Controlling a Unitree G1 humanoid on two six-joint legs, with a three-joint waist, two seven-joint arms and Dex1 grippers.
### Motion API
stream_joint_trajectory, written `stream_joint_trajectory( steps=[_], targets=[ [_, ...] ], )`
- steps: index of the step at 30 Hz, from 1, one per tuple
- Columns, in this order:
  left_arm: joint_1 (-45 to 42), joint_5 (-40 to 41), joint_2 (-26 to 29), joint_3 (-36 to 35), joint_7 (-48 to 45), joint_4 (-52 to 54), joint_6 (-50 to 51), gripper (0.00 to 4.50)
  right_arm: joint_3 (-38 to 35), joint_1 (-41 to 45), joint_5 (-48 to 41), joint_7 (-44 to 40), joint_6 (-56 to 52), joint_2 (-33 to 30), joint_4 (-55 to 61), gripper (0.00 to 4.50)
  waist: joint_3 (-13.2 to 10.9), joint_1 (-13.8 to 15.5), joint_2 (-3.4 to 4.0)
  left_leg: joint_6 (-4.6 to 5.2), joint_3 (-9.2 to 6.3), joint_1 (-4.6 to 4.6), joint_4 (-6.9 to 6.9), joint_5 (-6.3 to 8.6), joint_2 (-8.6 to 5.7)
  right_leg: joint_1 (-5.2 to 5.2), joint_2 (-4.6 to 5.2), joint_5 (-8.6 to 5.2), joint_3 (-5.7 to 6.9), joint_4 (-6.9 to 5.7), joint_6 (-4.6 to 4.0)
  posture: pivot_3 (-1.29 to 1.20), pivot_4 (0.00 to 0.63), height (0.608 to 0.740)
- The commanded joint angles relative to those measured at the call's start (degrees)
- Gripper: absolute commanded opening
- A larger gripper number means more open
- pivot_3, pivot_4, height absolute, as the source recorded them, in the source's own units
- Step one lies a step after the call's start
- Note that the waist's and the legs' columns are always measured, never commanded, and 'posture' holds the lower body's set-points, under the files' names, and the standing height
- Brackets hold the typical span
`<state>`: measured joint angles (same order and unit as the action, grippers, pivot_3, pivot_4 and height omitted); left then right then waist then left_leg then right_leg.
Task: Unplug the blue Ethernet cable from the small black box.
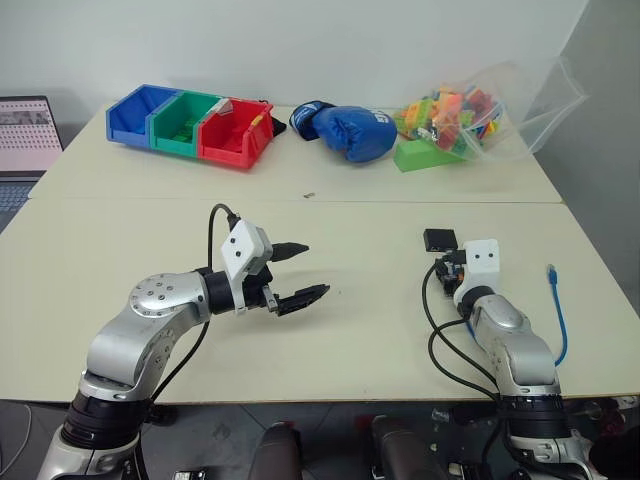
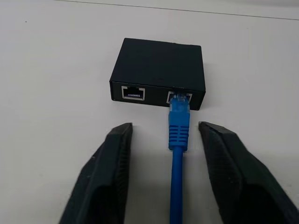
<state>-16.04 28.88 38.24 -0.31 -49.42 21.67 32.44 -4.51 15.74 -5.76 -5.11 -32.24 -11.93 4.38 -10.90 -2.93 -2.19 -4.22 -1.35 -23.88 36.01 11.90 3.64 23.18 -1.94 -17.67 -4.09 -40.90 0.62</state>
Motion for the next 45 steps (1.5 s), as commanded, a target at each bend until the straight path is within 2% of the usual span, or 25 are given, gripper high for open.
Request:
stream_joint_trajectory(
  steps=[1, 4, 5, 7, 13, 16, 19, 26, 35, 42, 45],
  targets=[
    [0.0, -0.1, -0.2, 0.0, -0.3, 0.0, -1.1, 4.50, -2.0, 0.2, -0.5, 0.0, -1.7, -0.9, 0.7, 1.28, 0.0, 0.0, 0.00, 0.00, 0.00, 0.00, 0.00, 0.00, 0.00, 0.00, 0.00, 0.00, 0.00, 0.00, 0.00, 0.00, 0.150, 0.740],
    [-0.3, -0.4, -0.4, 0.2, -0.6, -1.3, -1.1, 4.50, -3.1, 0.2, -2.2, -1.7, -2.9, -1.5, 1.3, 0.69, 0.0, 0.1, 0.00, 0.00, 0.00, -0.01, 0.00, 0.00, -0.01, 0.00, 0.01, 0.00, 0.00, 0.00, 0.00, 0.00, 0.150, 0.740],
    [-0.4, -0.7, -0.3, 0.4, -0.7, -1.9, -1.3, 4.50, -2.9, 0.0, -2.2, -2.5, -2.9, -2.2, 1.5, 0.33, 0.0, 0.1, 0.00, 0.00, 0.01, -0.01, 0.00, 0.00, -0.01, 0.00, 0.01, 0.00, 0.00, 0.00, 0.00, 0.00, 0.150, 0.740],
    [-0.7, -0.7, -0.3, 0.6, -1.0, -2.8, -1.1, 4.50, -1.7, -0.3, -1.9, -4.8, -2.2, -4.3, 2.4, 0.13, 0.0, 0.1, 0.00, 0.00, 0.00, -0.01, 0.00, 0.00, -0.01, 0.00, 0.01, 0.00, 0.01, 0.01, 0.00, 0.00, 0.150, 0.740],
    [-2.4, 2.4, -1.1, -0.3, -2.5, -6.0, 2.3, 4.50, 9.1, -0.5, 3.7, -18.3, 11.4, -15.8, 7.8, 0.13, 0.0, 0.1, 0.03, 0.01, 0.04, -0.01, -0.01, 0.00, -0.02, 0.02, 0.00, -0.04, 0.04, 0.02, 0.06, 0.00, 0.150, 0.740],
    [-3.2, 8.1, -0.7, -1.1, -6.6, -7.0, 7.2, 4.50, 15.1, 1.7, 8.0, -27.1, 24.8, -22.4, 9.1, 0.13, 0.0, -0.4, 0.06, 0.01, 0.01, 0.01, -0.01, 0.00, 0.04, 0.03, -0.08, -0.04, 0.05, 0.01, 0.06, 0.00, 0.150, 0.740],
    [-5.1, 12.6, 0.4, -2.3, -9.6, -8.9, 11.9, 4.50, 20.5, 5.4, 11.0, -34.0, 38.6, -26.1, 7.9, 0.13, 0.0, -0.4, 0.06, 0.01, 0.03, 0.03, 0.01, 0.00, 0.05, 0.03, -0.10, -0.04, 0.11, 0.00, 0.07, 0.00, 0.150, 0.740],
    [-6.8, 15.6, 1.9, -2.3, -12.0, -10.8, 16.6, 4.50, 25.1, 13.2, 13.4, -40.5, 54.8, -25.9, 3.5, 0.13, 0.0, -0.1, 0.05, 0.00, 0.01, -0.01, 0.04, 0.00, 0.00, 0.01, -0.02, -0.02, 0.14, 0.01, 0.03, 0.00, 0.150, 0.740],
    [-6.0, 17.8, 0.4, -3.6, -10.9, -10.7, 18.2, 4.50, 24.3, 16.8, 11.8, -42.6, 56.2, -23.4, 2.3, 0.13, 0.0, 0.1, 0.05, 0.00, -0.02, 0.00, 0.05, 0.00, 0.01, 0.00, -0.02, 0.05, 0.14, -0.01, -0.09, 0.00, 0.150, 0.740],
    [-6.6, 18.9, -1.0, -4.7, -10.3, -12.1, 18.2, 3.33, 23.9, 15.9, 11.8, -42.3, 55.7, -22.3, 3.8, 0.12, 0.0, 0.2, 0.05, -0.01, -0.02, 0.00, 0.07, 0.00, 0.01, 0.00, -0.01, 0.09, 0.14, -0.03, -0.16, 0.00, 0.150, 0.740],
    [-6.7, 19.1, -0.8, -4.6, -11.0, -12.5, 18.0, 2.66, 23.9, 15.5, 11.7, -42.1, 55.4, -22.0, 4.6, 0.12, 0.0, 0.2, 0.05, -0.01, -0.02, 0.00, 0.06, 0.00, 0.01, 0.00, -0.01, 0.10, 0.15, -0.04, -0.17, 0.00, 0.150, 0.740]
  ],
)
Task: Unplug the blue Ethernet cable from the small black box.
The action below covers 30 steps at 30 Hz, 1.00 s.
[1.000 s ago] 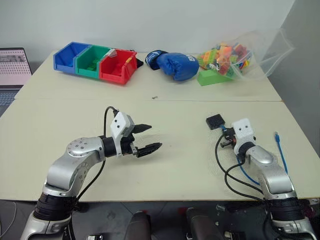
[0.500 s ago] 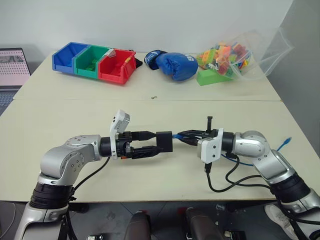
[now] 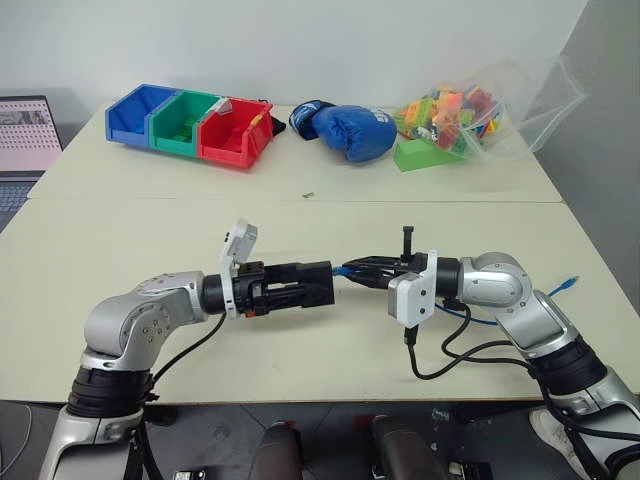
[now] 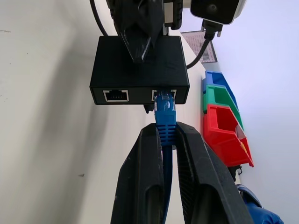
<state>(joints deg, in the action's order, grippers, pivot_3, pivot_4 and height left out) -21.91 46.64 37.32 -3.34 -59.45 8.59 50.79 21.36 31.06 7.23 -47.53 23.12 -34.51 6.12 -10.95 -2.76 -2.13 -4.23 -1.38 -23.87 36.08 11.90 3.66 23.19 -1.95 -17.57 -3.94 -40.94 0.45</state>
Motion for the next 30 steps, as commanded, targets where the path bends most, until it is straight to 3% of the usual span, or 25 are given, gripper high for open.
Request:
stream_joint_trajectory(
  steps=[1, 8, 11, 13, 14, 17, 21, 27, 30],
  targets=[
    [-0.8, 1.4, 0.1, -1.4, -1.2, 0.6, -0.4, 2.40, -1.9, 0.0, -1.2, 0.3, 0.0, 0.6, 3.1, 0.12, 0.0, 0.0, 0.00, 0.00, 0.00, -0.01, 0.00, 0.00, 0.00, 0.00, 0.00, 0.00, 0.00, 0.00, 0.00, 0.00, 0.150, 0.740],
    [-0.2, 0.3, 0.6, -0.6, -2.3, 0.7, -1.2, 0.80, -1.2, -0.6, -0.2, 0.1, 0.8, 0.8, 4.2, 0.12, 0.0, 0.0, 0.00, 0.00, 0.01, 0.00, 0.00, 0.00, 0.00, 0.00, 0.00, 0.00, 0.00, -0.01, 0.00, 0.00, 0.150, 0.740],
    [-0.1, -0.3, 1.0, -0.3, -3.0, 0.7, -1.7, 0.79, -0.6, -0.7, 1.0, -0.3, 2.3, 0.3, 4.4, 0.12, 0.0, 0.0, 0.00, 0.00, 0.00, 0.00, 0.00, 0.00, 0.00, 0.00, 0.00, 0.00, 0.00, -0.01, 0.00, 0.00, 0.150, 0.740],
    [0.1, -0.7, 1.5, -0.1, -4.0, 0.6, -2.2, 0.79, -0.4, -0.6, 0.4, -1.5, 1.8, -0.2, 5.1, 0.82, 0.0, 0.0, 0.00, 0.00, 0.00, 0.00, 0.00, 0.00, 0.00, 0.00, 0.00, 0.00, 0.00, -0.01, -0.01, 0.00, 0.150, 0.740],
    [0.1, -0.7, 1.9, -0.1, -4.6, 0.4, -2.2, 0.79, -0.3, -0.7, -0.2, -2.3, 0.6, -0.5, 5.8, 0.89, 0.0, 0.0, 0.00, 0.00, 0.00, 0.00, 0.00, 0.00, 0.00, 0.00, 0.00, 0.00, 0.00, -0.01, -0.01, 0.00, 0.150, 0.740],
    [-0.1, -1.2, 3.0, 0.4, -6.8, -0.2, -2.8, 0.79, -1.0, -2.2, -4.9, -6.1, -6.0, -2.4, 10.3, 1.68, 0.0, 0.1, 0.00, 0.00, -0.03, 0.00, 0.00, 0.00, 0.01, 0.00, -0.01, -0.01, 0.00, -0.01, 0.00, 0.00, 0.150, 0.740],
    [-1.0, -2.7, 3.8, 1.7, -9.6, -1.6, -4.5, 0.79, -2.5, -5.5, -14.6, -10.1, -21.4, -5.4, 19.6, 2.58, 0.0, 0.6, 0.00, 0.00, -0.02, -0.01, 0.00, 0.00, -0.01, -0.01, 0.01, -0.01, 0.01, 0.00, 0.01, 0.00, 0.150, 0.740],
    [-2.1, -3.9, 4.7, 3.2, -14.9, -1.6, -7.3, 0.79, -9.1, -3.7, -40.1, -2.1, -56.8, -1.3, 27.0, 2.63, 0.0, 0.5, 0.00, 0.00, -0.05, 0.00, 0.01, 0.00, 0.01, -0.01, 0.00, -0.03, 0.01, -0.03, 0.04, 0.00, 0.150, 0.740],
    [-2.5, -3.9, 4.9, 3.2, -15.9, -0.9, -7.6, 0.79, -11.7, -2.3, -49.2, 2.0, -67.2, 2.9, 25.0, 2.63, 0.0, 0.4, 0.00, 0.00, -0.05, 0.02, 0.01, 0.00, 0.03, -0.01, -0.01, -0.04, -0.01, -0.05, 0.05, 0.00, 0.150, 0.740]
  ],
)
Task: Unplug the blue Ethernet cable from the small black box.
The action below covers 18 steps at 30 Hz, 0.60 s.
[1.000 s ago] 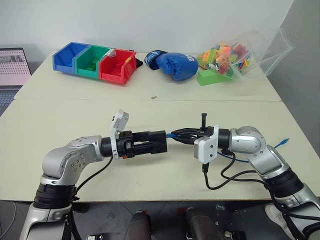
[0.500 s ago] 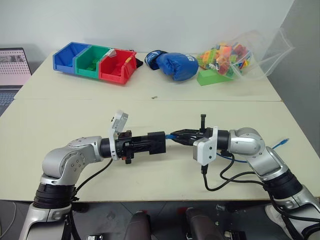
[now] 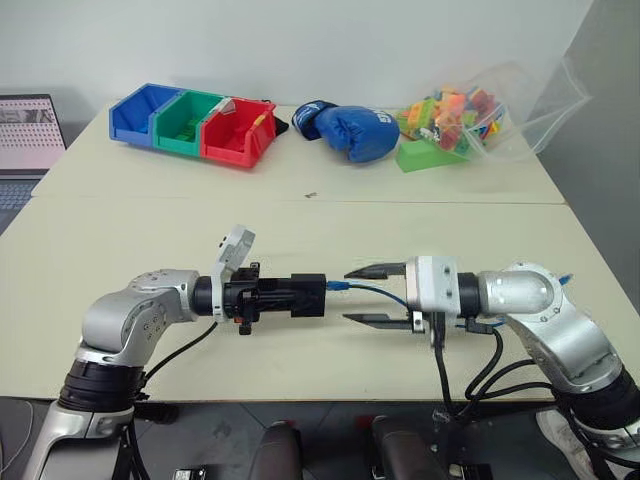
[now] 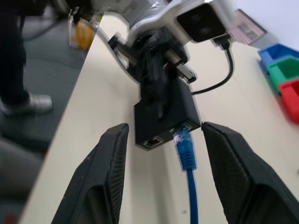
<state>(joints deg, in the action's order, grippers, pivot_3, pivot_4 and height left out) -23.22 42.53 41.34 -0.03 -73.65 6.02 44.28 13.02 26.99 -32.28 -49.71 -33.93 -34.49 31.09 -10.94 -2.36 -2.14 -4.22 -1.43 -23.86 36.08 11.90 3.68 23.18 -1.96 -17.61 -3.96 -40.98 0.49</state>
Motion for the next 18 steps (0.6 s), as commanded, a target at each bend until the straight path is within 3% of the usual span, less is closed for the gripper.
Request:
stream_joint_trajectory(
  steps=[1, 8, 18],
  targets=[
    [-1.2, 0.0, 1.0, 0.0, -2.1, 1.9, -1.4, 0.79, -3.9, 1.7, -10.8, 5.0, -11.9, 3.8, -0.9, 2.63, 0.0, 0.0, 0.00, 0.00, -0.01, -0.01, 0.00, 0.00, 0.01, 0.00, -0.01, 0.00, 0.00, 0.01, 0.00, 0.00, 0.150, 0.740],
    [0.1, -0.1, 1.2, -0.2, -2.2, 3.7, -1.8, 0.79, -4.3, 1.2, -13.4, 8.0, -16.9, 7.7, -5.1, 2.63, 0.0, 0.0, 0.00, 0.01, 0.02, -0.05, -0.01, 0.01, -0.03, 0.02, 0.00, -0.07, 0.01, 0.07, 0.11, 0.00, 0.150, 0.740],
    [1.4, -0.2, 1.5, -1.1, -1.7, 4.9, -1.9, 0.79, -4.0, 2.0, -13.3, 4.6, -18.4, 7.9, -8.7, 2.63, 0.0, 0.0, 0.00, 0.02, 0.03, -0.06, -0.01, 0.01, -0.02, 0.04, -0.02, -0.10, 0.03, 0.06, 0.17, 0.00, 0.150, 0.740]
  ],
)
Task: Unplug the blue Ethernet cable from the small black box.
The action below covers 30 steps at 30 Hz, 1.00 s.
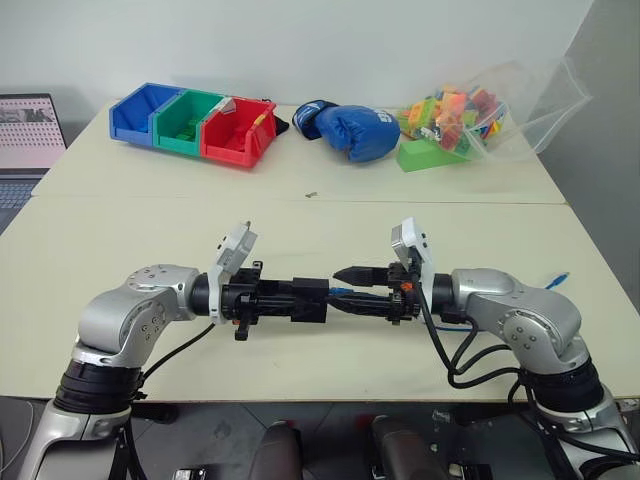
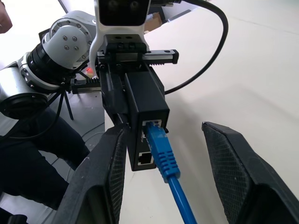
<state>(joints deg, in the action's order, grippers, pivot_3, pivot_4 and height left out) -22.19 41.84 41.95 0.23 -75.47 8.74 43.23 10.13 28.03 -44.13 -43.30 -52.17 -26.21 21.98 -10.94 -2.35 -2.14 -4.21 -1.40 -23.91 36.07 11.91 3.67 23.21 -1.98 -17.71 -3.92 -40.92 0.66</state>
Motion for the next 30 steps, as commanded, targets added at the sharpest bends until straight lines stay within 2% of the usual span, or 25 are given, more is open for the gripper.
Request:
stream_joint_trajectory(
  steps=[1, 20, 23, 30],
  targets=[
    [0.4, 0.6, 0.9, -1.4, 0.2, 2.2, -0.8, 0.79, -1.2, 1.0, -1.4, -2.1, -0.1, -0.5, 0.1, 2.63, 0.0, 0.0, 0.00, 0.00, 0.00, 0.00, 0.00, 0.00, 0.00, 0.00, 0.00, 0.00, 0.00, 0.00, 0.00, 0.00, 0.150, 0.740],
    [1.2, 0.3, 1.0, -1.3, -0.2, 2.2, -1.5, 0.79, -1.0, 1.3, -1.5, -3.8, -1.7, -1.2, 0.6, 2.63, 0.0, 0.0, 0.00, 0.00, -0.01, 0.00, -0.01, 0.00, 0.01, 0.00, -0.01, 0.00, 0.01, 0.01, 0.01, 0.00, 0.150, 0.740],
    [1.3, 0.2, 0.8, -1.2, 0.1, 2.4, -1.5, 0.79, -0.6, 1.6, -1.2, -4.1, -2.0, -1.3, 0.8, 2.22, 0.0, 0.0, 0.00, 0.00, 0.00, 0.00, -0.01, 0.00, 0.00, 0.00, -0.01, 0.00, 0.01, 0.01, 0.01, 0.00, 0.150, 0.740],
    [1.6, 0.1, 0.5, -0.8, 0.5, 2.7, -2.1, 0.79, -0.1, 2.2, -0.5, -4.4, -2.1, -1.4, 0.6, 0.66, 0.0, 0.0, 0.00, 0.00, 0.00, 0.00, -0.01, 0.00, 0.00, 0.01, -0.01, -0.01, 0.01, 0.02, 0.01, 0.00, 0.150, 0.740]
  ],
)
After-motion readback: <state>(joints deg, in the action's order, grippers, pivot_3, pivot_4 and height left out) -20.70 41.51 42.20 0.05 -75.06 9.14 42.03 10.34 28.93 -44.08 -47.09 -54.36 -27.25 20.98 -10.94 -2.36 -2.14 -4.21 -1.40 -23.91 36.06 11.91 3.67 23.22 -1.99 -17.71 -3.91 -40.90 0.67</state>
